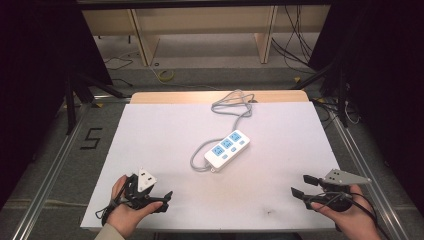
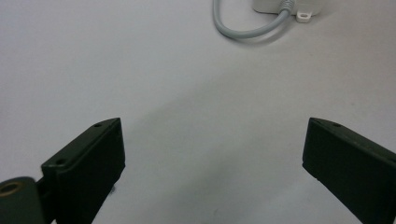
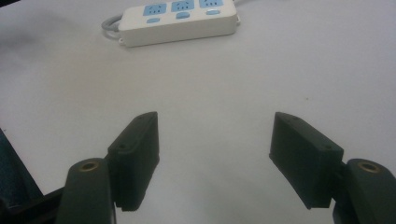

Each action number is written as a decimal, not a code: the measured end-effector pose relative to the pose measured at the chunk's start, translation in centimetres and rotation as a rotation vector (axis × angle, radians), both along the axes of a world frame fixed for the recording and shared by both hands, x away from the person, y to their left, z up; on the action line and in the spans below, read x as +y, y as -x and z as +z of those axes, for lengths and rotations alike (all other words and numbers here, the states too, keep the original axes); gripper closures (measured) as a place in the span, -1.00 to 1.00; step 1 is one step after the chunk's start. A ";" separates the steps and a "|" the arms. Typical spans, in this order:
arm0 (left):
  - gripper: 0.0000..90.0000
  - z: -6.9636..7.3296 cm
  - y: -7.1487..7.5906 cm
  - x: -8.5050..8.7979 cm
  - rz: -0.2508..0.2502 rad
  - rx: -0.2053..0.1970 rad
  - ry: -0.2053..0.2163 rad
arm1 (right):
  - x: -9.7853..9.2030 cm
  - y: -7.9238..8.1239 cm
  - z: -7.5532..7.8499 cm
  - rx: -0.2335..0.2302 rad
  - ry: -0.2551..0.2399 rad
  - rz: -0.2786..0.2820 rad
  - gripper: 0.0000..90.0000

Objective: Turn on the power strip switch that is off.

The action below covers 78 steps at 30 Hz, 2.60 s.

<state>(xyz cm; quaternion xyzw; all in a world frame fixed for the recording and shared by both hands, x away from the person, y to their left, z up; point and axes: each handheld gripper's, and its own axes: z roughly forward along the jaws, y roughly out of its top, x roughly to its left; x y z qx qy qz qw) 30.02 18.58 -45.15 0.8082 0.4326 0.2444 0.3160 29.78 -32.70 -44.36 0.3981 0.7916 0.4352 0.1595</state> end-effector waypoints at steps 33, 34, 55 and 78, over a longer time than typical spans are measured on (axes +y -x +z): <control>-0.84 -0.1 -0.4 -0.8 -0.002 -0.024 -0.003 | 2.1 -2.0 1.6 -0.042 0.086 0.034 1.00; -0.84 -0.1 -0.4 -0.8 -0.003 -0.024 -0.002 | 2.3 -2.1 1.6 -0.043 0.087 0.036 1.00; -0.83 -0.1 -0.4 -1.0 -0.011 -0.027 -0.003 | 4.5 -3.7 1.7 -0.033 0.089 0.057 1.00; -0.83 -0.1 -0.5 -1.2 -0.022 -0.027 -0.007 | 6.0 -5.1 1.9 -0.031 0.095 0.067 1.00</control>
